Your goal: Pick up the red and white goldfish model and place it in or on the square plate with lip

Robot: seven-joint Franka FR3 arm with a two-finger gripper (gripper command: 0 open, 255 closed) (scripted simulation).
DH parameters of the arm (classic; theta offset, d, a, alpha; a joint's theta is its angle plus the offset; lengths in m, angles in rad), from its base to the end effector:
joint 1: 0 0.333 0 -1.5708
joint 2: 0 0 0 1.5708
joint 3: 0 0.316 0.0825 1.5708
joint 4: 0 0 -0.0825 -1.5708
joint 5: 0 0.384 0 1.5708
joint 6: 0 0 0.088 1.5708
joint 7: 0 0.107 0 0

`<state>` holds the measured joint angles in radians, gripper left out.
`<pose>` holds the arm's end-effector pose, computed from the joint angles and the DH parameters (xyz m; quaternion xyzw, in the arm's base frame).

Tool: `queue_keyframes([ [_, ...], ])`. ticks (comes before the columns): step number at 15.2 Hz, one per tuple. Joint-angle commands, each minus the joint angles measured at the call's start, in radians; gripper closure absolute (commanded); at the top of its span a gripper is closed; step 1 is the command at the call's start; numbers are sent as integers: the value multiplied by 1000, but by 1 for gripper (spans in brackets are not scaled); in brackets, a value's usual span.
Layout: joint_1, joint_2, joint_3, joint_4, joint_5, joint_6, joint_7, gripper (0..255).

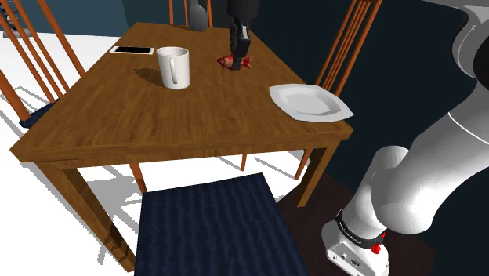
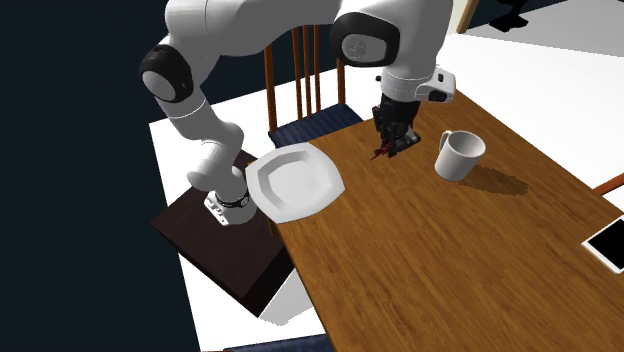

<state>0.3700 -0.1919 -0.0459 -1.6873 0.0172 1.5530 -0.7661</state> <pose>0.4661 0.1559 0.6683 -0.8543 -0.5188 -0.0308 0.0064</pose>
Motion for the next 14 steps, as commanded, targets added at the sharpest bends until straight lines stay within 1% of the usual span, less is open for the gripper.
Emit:
queue_keyframes([
  [1,1,8,1,40,0,-32,2,255],
  [7,-24,-208,-33,-167,-19,-42,-54,255],
  [14,-57,-439,-82,-339,-61,-99,-125,255],
])
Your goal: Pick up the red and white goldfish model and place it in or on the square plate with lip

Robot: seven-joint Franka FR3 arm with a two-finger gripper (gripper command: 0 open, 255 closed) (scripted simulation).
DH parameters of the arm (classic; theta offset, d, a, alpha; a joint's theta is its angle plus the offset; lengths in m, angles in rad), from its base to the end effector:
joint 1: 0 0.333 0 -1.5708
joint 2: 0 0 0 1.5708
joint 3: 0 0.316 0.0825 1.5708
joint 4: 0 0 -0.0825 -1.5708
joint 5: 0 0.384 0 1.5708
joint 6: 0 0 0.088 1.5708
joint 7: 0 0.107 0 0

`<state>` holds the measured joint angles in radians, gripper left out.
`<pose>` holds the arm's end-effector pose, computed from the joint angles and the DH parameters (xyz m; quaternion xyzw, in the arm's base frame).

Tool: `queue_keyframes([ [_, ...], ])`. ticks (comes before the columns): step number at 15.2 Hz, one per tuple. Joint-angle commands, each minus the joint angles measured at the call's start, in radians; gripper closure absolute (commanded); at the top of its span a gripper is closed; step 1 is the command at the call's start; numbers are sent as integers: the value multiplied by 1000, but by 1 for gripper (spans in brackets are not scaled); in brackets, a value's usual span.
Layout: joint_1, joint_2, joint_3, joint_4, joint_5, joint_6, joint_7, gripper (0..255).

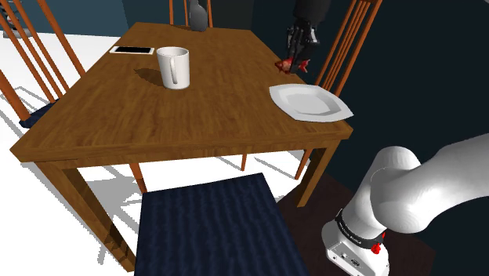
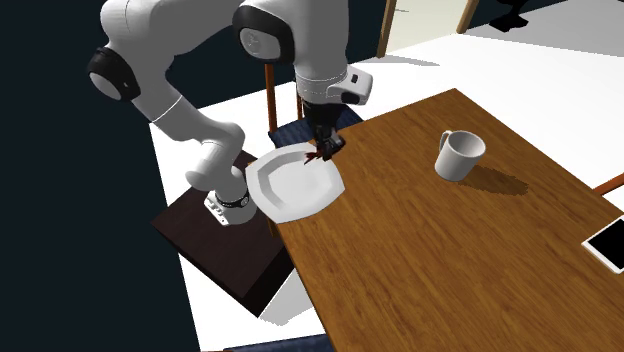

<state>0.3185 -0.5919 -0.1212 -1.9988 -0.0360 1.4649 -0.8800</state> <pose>0.3504 0.0491 0.6814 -0.8544 -0.5187 -0.0309 0.0062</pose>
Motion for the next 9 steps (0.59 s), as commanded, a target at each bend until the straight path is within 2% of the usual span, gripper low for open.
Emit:
queue_keyframes([
  [1,-11,-70,-15,-47,-15,-23,-22,255],
  [5,-31,-177,-44,-105,-45,-70,-63,255],
  [9,-34,-203,-47,-178,-50,-23,-62,255],
])
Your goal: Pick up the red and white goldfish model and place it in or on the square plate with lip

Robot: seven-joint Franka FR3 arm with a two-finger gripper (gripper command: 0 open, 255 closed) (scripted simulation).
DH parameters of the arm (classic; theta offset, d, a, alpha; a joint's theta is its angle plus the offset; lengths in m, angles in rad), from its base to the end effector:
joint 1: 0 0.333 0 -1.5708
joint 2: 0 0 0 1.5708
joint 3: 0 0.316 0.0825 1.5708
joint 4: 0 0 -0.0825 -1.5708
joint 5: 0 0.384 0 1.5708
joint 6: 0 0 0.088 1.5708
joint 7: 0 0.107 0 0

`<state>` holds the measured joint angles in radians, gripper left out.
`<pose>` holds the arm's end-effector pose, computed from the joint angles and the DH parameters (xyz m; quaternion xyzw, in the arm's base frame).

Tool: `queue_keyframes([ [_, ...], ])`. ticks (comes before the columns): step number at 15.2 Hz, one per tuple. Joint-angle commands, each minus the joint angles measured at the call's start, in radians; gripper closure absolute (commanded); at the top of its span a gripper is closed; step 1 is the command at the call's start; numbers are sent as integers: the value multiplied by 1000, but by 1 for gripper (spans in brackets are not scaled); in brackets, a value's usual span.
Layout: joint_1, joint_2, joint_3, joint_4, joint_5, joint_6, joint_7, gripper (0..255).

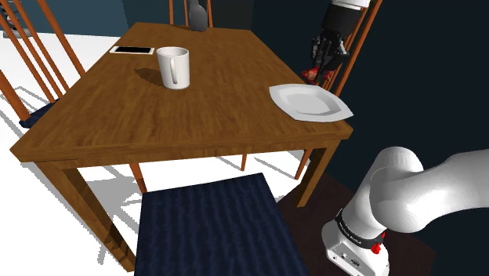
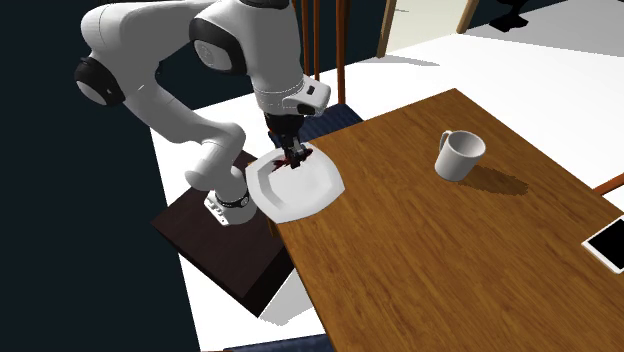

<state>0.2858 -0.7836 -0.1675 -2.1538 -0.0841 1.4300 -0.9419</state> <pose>0.2959 -0.0004 0.6657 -0.8543 -0.5188 -0.0306 0.0064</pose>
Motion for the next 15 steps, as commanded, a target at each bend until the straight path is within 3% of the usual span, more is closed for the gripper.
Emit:
queue_keyframes([
  [1,-2,-17,-1,-41,-3,24,0,255],
  [9,-9,-62,-9,-183,-13,121,1,255],
  [15,-9,-62,-9,-183,-13,121,1,255],
])
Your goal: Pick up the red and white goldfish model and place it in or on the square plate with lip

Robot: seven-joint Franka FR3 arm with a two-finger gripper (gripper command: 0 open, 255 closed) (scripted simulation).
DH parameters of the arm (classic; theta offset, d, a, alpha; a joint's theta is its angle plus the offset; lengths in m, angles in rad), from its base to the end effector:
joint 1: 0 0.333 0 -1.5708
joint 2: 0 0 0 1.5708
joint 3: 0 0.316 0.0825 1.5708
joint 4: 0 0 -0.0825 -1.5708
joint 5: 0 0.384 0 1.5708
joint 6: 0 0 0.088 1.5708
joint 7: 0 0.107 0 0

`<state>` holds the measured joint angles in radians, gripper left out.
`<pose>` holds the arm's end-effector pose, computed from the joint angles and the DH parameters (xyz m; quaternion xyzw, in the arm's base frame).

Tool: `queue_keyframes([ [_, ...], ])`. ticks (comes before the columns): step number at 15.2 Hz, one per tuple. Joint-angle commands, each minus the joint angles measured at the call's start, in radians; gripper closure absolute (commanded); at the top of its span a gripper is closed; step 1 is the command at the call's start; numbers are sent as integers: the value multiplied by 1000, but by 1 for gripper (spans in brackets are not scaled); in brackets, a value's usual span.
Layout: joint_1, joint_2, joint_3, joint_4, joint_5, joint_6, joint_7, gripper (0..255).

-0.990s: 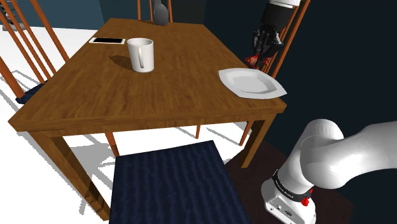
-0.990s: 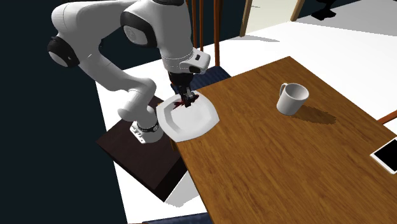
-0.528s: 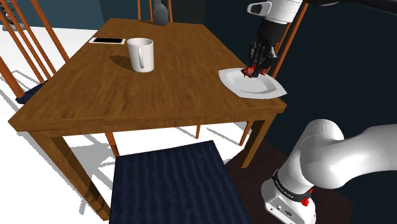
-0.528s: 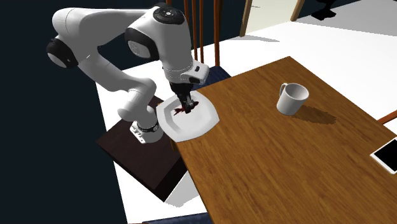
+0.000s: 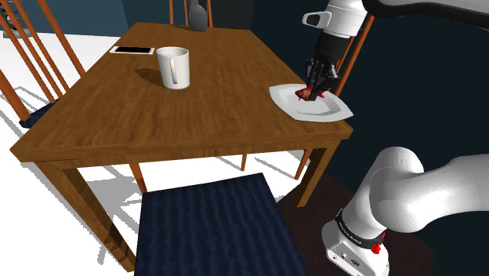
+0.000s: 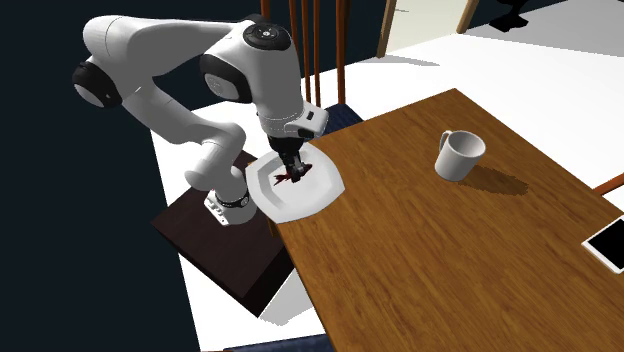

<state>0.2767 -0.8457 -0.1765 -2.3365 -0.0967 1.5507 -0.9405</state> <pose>0.2946 -0.0007 0.6101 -0.8543 -0.5188 -0.0306 0.0064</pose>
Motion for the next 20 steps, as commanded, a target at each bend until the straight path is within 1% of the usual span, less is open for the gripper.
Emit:
queue_keyframes([
  [1,0,0,0,0,0,0,0,255],
  [2,0,0,0,0,0,0,0,255],
  [3,0,0,0,0,0,0,0,0],
  [8,0,0,0,0,0,0,0,0],
  [12,6,44,6,158,9,-113,-4,0],
  [20,6,44,6,157,9,-113,-4,0],
])
